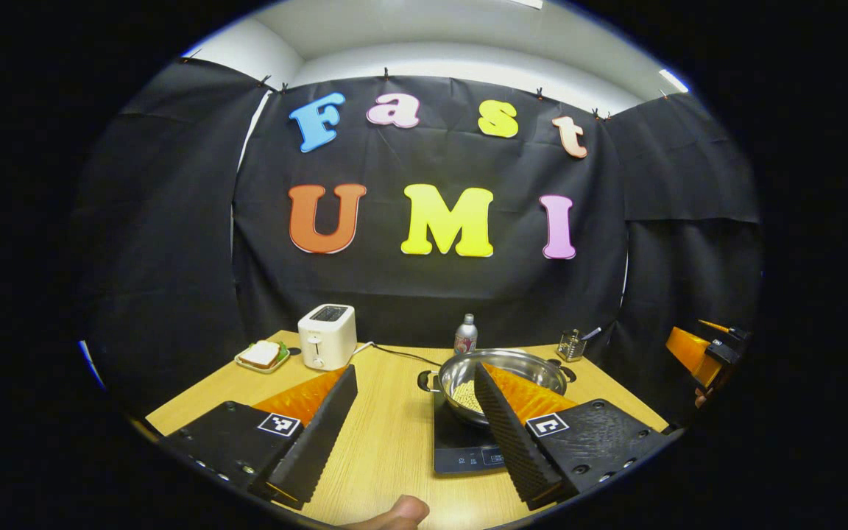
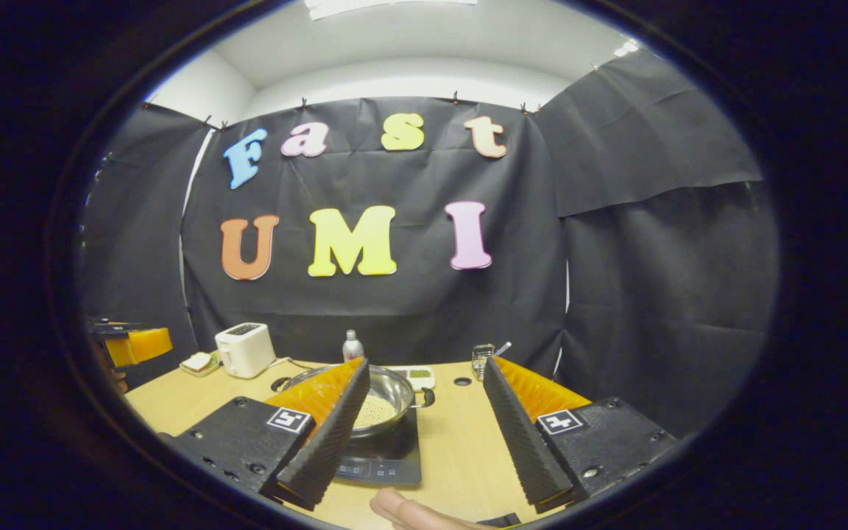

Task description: First push the handle of the pot to place it horizontally, then grasp the pot with both hands and set it on the induction cooktop.

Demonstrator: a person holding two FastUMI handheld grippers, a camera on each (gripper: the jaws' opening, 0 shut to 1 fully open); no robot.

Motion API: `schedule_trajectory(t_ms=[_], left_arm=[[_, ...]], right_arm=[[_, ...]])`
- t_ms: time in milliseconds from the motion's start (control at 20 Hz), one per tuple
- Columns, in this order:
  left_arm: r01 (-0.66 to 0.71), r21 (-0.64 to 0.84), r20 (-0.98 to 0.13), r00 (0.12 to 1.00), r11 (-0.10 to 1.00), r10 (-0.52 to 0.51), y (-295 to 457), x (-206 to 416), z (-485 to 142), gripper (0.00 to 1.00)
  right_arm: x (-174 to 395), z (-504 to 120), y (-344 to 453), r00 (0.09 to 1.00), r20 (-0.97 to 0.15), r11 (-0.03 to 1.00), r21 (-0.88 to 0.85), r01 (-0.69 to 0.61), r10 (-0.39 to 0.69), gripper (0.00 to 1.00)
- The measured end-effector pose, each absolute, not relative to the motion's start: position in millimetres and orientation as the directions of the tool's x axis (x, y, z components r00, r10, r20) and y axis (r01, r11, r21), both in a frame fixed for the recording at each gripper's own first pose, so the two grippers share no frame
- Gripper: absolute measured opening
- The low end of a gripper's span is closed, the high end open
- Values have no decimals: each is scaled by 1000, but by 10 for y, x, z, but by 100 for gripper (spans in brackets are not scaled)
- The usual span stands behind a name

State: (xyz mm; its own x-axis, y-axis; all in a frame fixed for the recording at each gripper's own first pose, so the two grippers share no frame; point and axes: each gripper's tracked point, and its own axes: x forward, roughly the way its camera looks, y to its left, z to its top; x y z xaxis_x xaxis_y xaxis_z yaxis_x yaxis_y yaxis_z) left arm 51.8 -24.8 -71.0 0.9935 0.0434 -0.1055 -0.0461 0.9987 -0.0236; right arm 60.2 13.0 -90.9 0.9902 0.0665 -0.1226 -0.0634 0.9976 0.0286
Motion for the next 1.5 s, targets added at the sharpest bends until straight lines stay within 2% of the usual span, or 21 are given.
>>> schedule_trajectory(t_ms=[300, 350, 400, 550, 800, 1050, 1350, 1500], left_arm=[[-62, 10, 22, 998, 998, 62, -187, 16, -177, 95], [-66, 8, 37, 997, 998, 66, -178, -56, -124, 84], [-62, 5, 52, 997, 998, 62, -197, -127, -72, 95], [-44, -6, 91, 995, 999, 44, -239, -316, 48, 95], [-42, -9, 64, 997, 999, 43, -254, -519, -119, 95], [-55, -2, 56, 997, 998, 56, -202, -517, -194, 95], [-140, 34, 103, 985, 990, 135, -20, -603, -126, 95], [-98, 34, 81, 992, 995, 95, -137, -623, -207, 95]], right_arm=[[132, -382, -89, 998, -51, 999, 23, -29, 30, 97], [69, -311, -97, 999, -39, 999, 20, -30, 31, 96], [-13, -256, -102, 999, -29, 999, 15, -34, 35, 97], [-212, -91, -173, 999, 20, 1000, -4, -24, 24, 97], [-511, -125, -200, 998, 46, 999, -12, -32, 32, 97], [-570, -152, -269, 999, 50, 1000, -22, -17, 18, 97], [-573, -275, -337, 999, 34, 1000, 0, -6, 6, 97], [-594, -302, -310, 1000, 27, 1000, 14, -14, 13, 97]])
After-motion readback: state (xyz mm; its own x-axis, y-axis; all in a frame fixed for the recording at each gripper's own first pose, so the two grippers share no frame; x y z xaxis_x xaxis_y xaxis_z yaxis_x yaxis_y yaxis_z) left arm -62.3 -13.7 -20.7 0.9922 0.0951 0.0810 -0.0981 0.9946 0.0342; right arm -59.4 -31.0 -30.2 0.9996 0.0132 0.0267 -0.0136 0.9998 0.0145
